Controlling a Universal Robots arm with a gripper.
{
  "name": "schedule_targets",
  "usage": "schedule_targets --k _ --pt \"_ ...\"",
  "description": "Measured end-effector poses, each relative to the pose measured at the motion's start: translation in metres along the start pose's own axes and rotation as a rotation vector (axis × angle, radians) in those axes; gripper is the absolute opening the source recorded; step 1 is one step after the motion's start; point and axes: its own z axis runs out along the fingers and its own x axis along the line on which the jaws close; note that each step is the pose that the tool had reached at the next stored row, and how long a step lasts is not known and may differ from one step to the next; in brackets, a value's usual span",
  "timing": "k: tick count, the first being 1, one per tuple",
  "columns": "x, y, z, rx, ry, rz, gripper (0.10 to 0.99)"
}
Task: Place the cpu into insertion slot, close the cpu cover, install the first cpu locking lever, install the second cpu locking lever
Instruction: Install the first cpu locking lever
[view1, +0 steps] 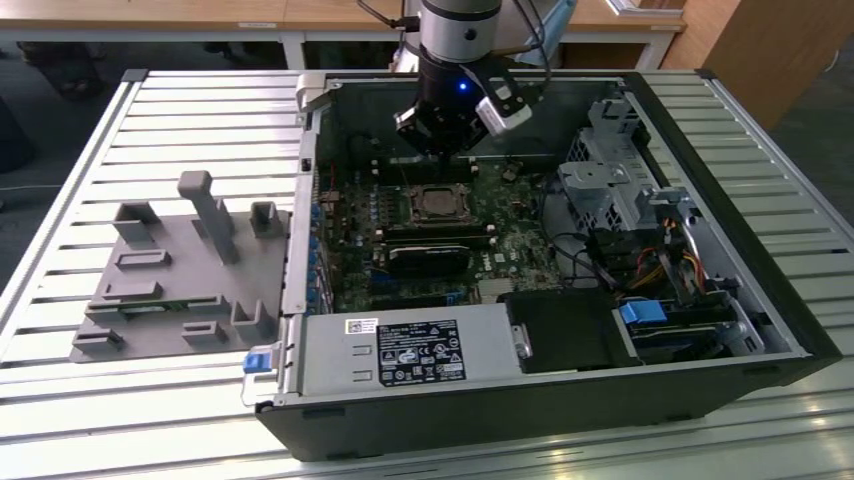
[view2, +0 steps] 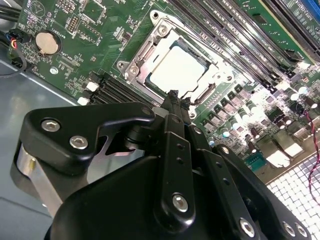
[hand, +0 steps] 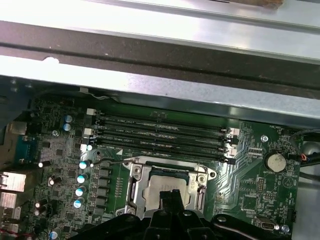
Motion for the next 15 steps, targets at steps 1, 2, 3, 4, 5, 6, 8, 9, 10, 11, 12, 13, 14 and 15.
schedule_targets --k 1,2,3,4,5,6,8,9,10,11,12,13,14,15 --pt "0.0000 0.0000 0.0000 0.000 -0.0001 0.003 0.122" --pt "0.0000 0.0000 0.0000 0.000 -0.0002 0.006 0.122" --pt "0.0000 0.0000 0.0000 0.000 -0.0003 0.009 0.122" --pt "0.0000 0.0000 0.0000 0.000 -0.0005 0.012 0.122" --pt "0.0000 0.0000 0.0000 0.000 -0.0005 0.015 0.122" --pt "0.0000 0.0000 0.0000 0.000 -0.0007 0.017 0.122" --pt "0.0000 0.0000 0.0000 0.000 -0.0008 0.021 0.122" --pt "0.0000 0.0000 0.0000 0.000 -0.0009 0.023 0.122" --pt "0.0000 0.0000 -0.0001 0.000 -0.0009 0.026 0.122" --pt "0.0000 0.0000 0.0000 0.000 -0.0011 0.029 0.122" --pt "0.0000 0.0000 0.0000 0.000 -0.0012 0.032 0.122" --pt "0.0000 0.0000 -0.0001 0.000 -0.0013 0.034 0.122" --pt "0.0000 0.0000 -0.0002 0.000 -0.0013 0.035 0.122" --pt "0.0000 0.0000 -0.0006 0.001 -0.0012 0.035 0.122"
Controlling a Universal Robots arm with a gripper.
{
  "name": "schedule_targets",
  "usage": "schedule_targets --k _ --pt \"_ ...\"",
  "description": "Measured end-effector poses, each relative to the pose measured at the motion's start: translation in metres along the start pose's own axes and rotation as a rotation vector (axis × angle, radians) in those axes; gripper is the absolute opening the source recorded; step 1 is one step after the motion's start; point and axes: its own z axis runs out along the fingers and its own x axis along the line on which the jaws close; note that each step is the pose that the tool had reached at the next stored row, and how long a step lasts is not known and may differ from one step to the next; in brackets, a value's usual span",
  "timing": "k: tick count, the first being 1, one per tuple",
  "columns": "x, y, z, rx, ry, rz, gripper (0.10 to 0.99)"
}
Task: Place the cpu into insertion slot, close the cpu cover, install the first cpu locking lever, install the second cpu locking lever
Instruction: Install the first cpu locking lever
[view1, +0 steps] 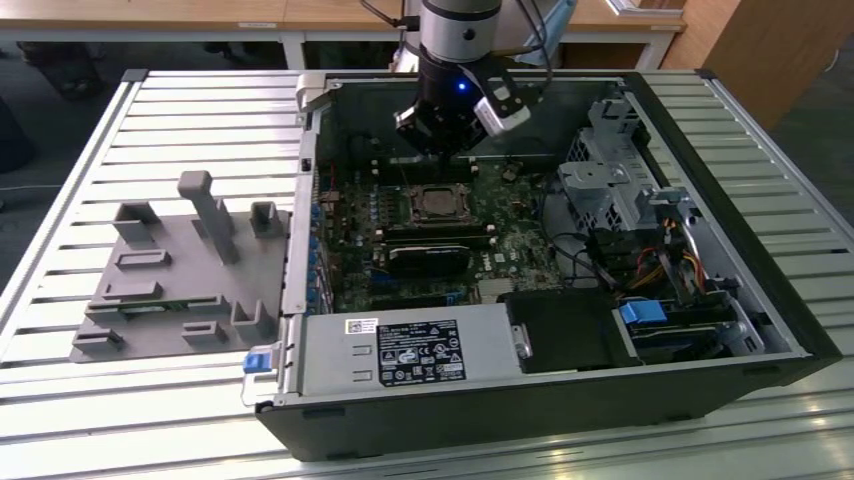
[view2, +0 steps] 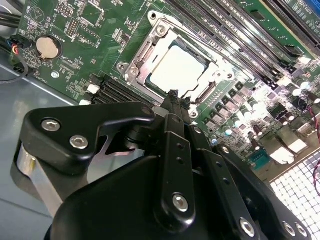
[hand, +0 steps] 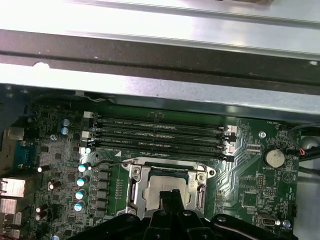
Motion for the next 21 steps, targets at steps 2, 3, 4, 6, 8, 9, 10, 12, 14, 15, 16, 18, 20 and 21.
schedule_targets --k 2,3,4,6,8,9,10,12,14,15,16,18,20,21 --pt "0.0000 0.0000 -0.0014 0.000 -0.0001 0.000 0.122" --pt "0.0000 0.0001 -0.0023 0.000 -0.0002 0.000 0.122" --pt "0.0000 0.0002 -0.0032 0.000 -0.0002 0.000 0.122" --pt "0.0000 0.0002 -0.0048 0.000 -0.0002 0.000 0.122" --pt "0.0001 0.0003 -0.0056 0.000 -0.0002 0.000 0.122" --pt "0.0005 0.0003 -0.0057 0.000 -0.0004 0.000 0.122" --pt "0.0011 0.0004 -0.0058 0.000 -0.0005 0.000 0.122" --pt "0.0035 0.0005 -0.0059 0.000 -0.0010 0.000 0.122" --pt "0.0070 0.0008 -0.0059 0.000 -0.0021 0.000 0.122" --pt "0.0087 0.0009 -0.0059 0.000 -0.0025 0.000 0.122" --pt "0.0101 0.0010 -0.0059 0.000 -0.0030 0.000 0.122" --pt "0.0114 0.0012 -0.0059 0.000 -0.0034 0.001 0.122" --pt "0.0125 0.0012 -0.0060 -0.001 -0.0036 0.001 0.122" --pt "0.0130 0.0013 -0.0059 -0.001 -0.0037 0.001 0.122"
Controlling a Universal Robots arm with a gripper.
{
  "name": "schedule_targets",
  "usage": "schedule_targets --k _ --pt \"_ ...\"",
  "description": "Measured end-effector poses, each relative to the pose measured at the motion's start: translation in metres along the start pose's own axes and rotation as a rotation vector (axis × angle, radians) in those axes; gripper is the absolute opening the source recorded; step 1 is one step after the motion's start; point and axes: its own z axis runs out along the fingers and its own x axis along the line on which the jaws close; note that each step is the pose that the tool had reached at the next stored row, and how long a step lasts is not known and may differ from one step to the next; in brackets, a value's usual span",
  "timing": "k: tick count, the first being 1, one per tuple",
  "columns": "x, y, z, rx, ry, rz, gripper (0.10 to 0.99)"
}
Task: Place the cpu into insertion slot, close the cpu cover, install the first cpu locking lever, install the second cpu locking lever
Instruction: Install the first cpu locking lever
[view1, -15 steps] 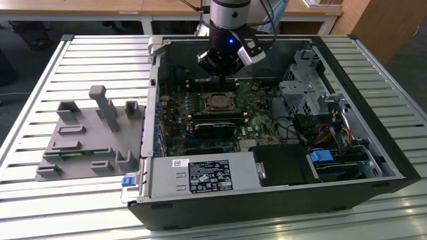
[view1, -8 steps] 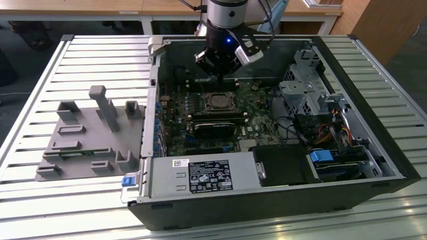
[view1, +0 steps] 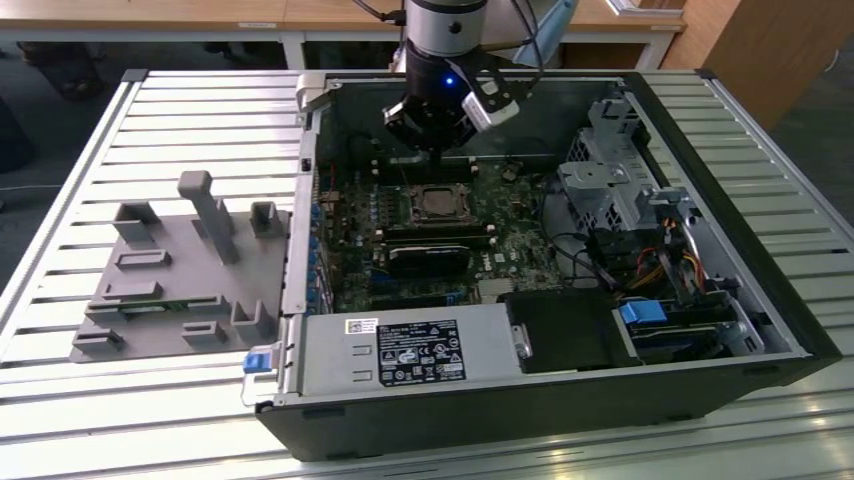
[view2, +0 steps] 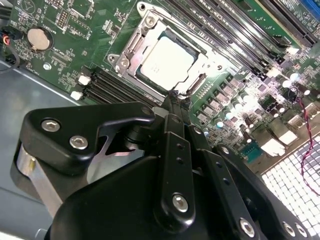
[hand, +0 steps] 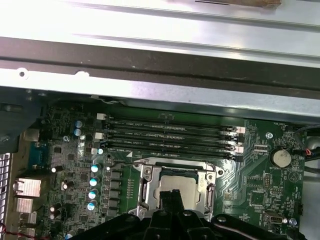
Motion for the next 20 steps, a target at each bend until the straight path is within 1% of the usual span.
schedule_targets --k 20 --pt "0.0084 0.0006 -0.0001 0.000 -0.0026 0.001 0.122"
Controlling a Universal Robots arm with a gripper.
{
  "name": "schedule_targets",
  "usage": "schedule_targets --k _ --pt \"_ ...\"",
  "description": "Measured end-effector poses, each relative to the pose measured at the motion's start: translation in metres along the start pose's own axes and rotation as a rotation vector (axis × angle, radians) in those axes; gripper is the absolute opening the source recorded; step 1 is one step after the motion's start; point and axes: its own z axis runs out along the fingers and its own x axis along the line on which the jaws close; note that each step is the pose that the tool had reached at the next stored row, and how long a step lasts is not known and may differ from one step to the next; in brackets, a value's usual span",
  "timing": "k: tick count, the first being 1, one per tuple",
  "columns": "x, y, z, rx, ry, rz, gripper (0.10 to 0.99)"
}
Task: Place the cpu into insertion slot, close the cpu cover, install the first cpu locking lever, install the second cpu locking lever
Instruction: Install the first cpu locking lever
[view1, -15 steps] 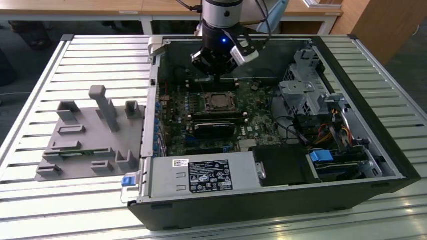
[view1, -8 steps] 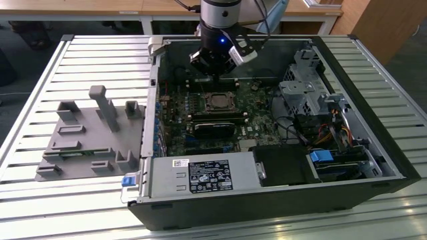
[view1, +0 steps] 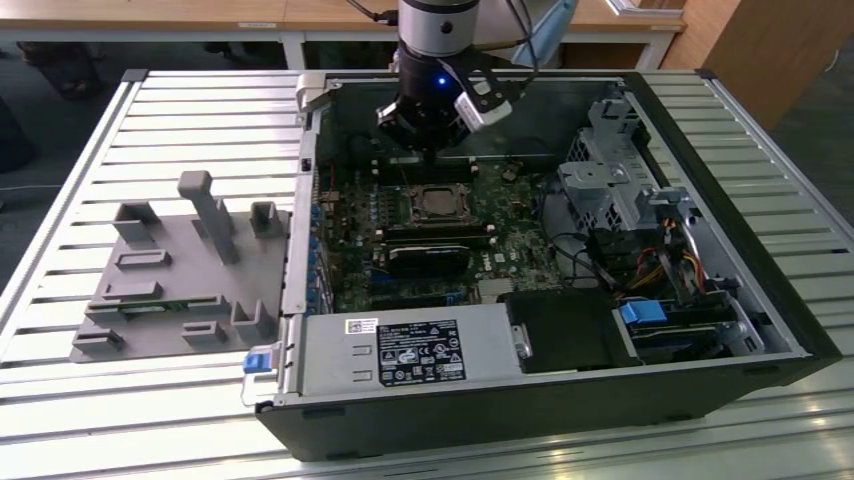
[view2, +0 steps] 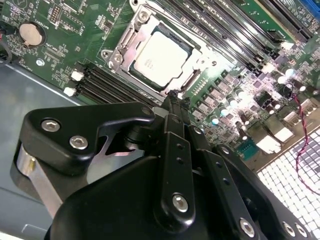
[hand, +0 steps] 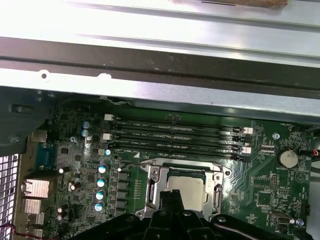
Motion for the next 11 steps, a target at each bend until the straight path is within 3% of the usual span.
schedule_targets --k 3,11 --pt "0.0051 0.0004 0.0000 0.000 -0.0041 0.002 0.122" --pt "0.0088 0.0020 0.0000 0.001 -0.0081 0.050 0.122"
